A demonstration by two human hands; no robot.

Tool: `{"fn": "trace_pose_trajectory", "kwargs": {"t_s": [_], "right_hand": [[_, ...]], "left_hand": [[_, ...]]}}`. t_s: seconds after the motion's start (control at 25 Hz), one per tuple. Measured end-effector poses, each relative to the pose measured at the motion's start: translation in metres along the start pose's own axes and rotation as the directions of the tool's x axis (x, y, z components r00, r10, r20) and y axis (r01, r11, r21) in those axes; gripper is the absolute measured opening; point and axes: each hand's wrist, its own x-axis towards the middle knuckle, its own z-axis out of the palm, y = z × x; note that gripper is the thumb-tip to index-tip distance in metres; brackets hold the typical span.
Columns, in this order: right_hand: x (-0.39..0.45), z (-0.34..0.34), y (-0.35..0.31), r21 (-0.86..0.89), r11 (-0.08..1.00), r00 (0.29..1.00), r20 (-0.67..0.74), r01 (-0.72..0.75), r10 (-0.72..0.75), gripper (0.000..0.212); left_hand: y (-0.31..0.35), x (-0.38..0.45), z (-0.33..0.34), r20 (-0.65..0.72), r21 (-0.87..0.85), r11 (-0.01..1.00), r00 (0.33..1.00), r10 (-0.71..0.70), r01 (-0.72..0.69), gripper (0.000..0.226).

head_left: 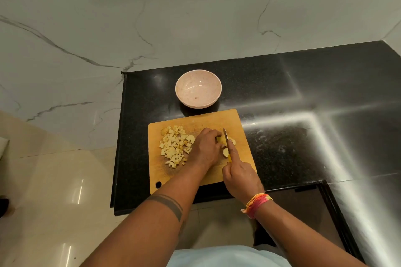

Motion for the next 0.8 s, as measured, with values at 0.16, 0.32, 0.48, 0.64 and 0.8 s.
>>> {"fn": "trace_pose_trajectory", "kwargs": {"t_s": [0.16,0.32,0.48,0.64,0.8], "right_hand": [[0.003,0.003,0.002,-0.013,1.0,1.0,0.026,0.01,-0.01,0.078],[0.003,-0.002,0.008,-0.012,1.0,1.0,0.019,-0.021,0.021,0.078],[-0.004,0.001,0.005,-0.045,0.998,0.998,0.051,0.038,-0.036,0.077],[-0.006,0.011,0.003,-0.052,0.998,0.996,0.088,0.03,-0.025,0.077],[-0.005,0.015,-0.002,-0.045,0.998,0.992,0.118,0.044,-0.038,0.078]], "left_hand": [[-0.002,-0.001,-0.004,-0.034,0.0,1.0,0.999,0.018,-0.018,0.031],[-0.001,-0.006,-0.007,-0.053,-0.006,1.0,0.998,0.019,-0.019,0.027],[-0.007,-0.015,-0.011,-0.086,-0.012,1.0,0.996,-0.005,0.004,0.025],[-0.011,-0.022,-0.011,-0.079,0.02,1.0,0.997,-0.01,0.011,0.027],[-0.011,-0.023,-0.014,-0.039,0.082,0.996,0.999,-0.014,0.017,0.039]]}}
